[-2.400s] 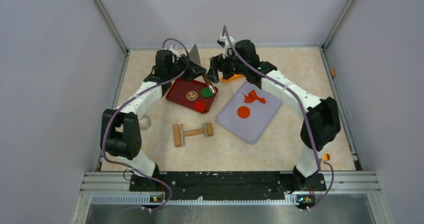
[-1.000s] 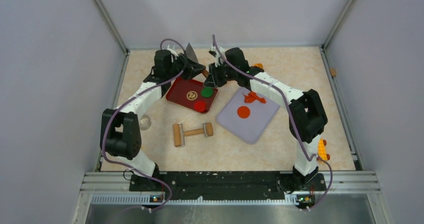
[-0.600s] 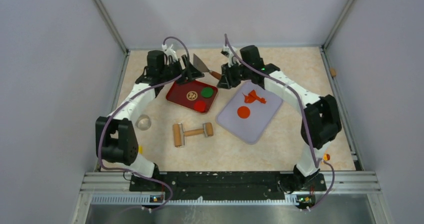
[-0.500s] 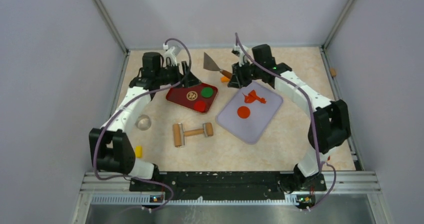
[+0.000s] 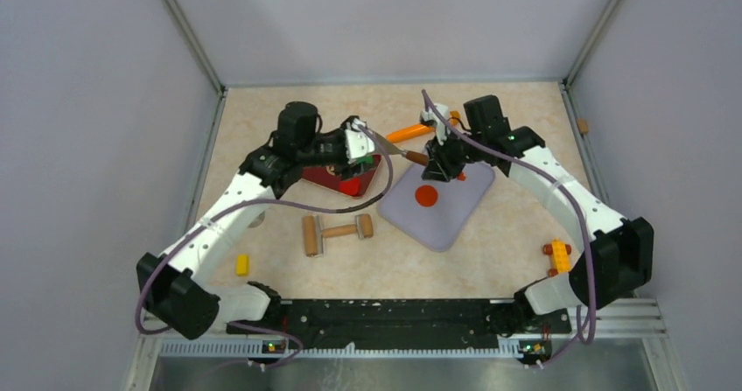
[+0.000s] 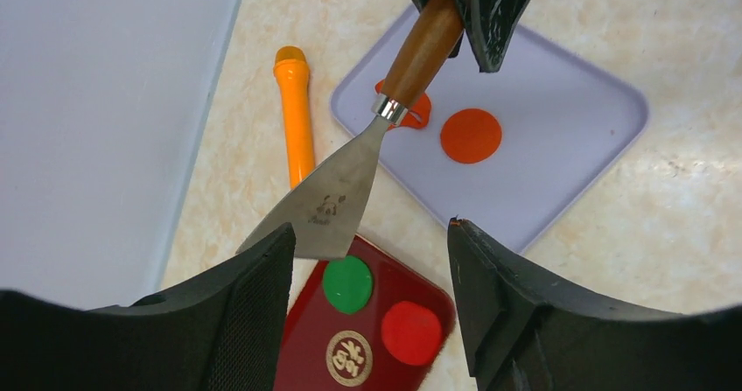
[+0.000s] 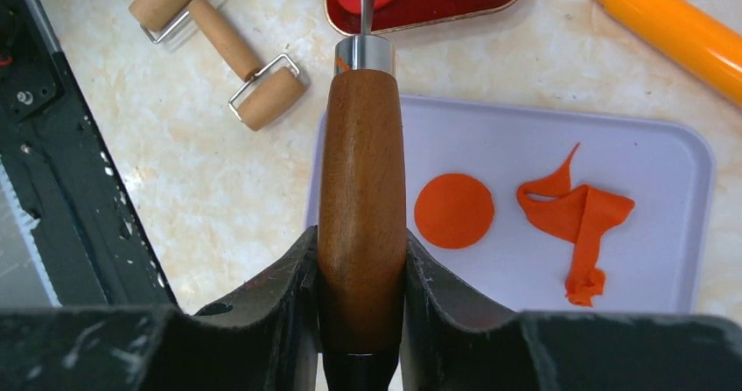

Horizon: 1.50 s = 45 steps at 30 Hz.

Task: Roll out the dumpling wrappers from the dough

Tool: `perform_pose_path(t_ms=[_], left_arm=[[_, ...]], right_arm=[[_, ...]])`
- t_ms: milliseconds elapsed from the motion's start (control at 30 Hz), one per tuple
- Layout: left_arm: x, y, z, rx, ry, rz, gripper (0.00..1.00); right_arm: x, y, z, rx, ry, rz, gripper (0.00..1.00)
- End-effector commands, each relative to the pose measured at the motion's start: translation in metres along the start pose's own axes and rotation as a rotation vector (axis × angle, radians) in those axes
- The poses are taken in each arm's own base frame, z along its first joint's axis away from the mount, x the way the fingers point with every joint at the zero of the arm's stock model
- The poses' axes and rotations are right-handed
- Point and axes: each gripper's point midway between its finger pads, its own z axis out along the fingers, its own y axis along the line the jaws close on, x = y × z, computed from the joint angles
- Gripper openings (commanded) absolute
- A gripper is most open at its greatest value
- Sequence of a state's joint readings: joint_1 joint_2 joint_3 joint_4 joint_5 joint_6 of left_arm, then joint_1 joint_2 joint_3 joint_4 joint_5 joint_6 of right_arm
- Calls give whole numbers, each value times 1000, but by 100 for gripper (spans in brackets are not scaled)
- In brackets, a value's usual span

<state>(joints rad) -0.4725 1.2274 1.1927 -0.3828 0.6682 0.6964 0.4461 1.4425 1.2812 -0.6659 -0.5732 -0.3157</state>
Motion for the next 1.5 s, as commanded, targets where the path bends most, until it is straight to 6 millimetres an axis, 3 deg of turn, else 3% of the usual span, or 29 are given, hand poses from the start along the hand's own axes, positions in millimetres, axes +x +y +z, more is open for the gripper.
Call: perform_pose_path(t_ms=[0,167,433,600,767,867,1100,1467], left_arm=[[-15,14,22,25,-7,237,67],[-17,5,36,92,-5,284,67],[-13,-2,35,111,-2,357,65],[-40,-6,24,109,-93,410,64],[-68,-7,9,46,-202,446,70],[-54,-13,15,58,-156,450,71],[-31,-2,37,130,-8,287,47],[-11,-14,51,177,49,283,35]], right_arm=[[-20,12,-24,7,-83,-142,0],[-22,18,-34,56,-74,-313,0],[-30,14,-45,129,-53,-498,0],[-27,10,-42,144,-32,-512,0],[-26,9,-41,147,-30,-515,0],[-29,7,-43,161,-37,-527,0],[-39,10,-52,174,-55,-584,0],[-51,15,-63,206,-89,-640,0]])
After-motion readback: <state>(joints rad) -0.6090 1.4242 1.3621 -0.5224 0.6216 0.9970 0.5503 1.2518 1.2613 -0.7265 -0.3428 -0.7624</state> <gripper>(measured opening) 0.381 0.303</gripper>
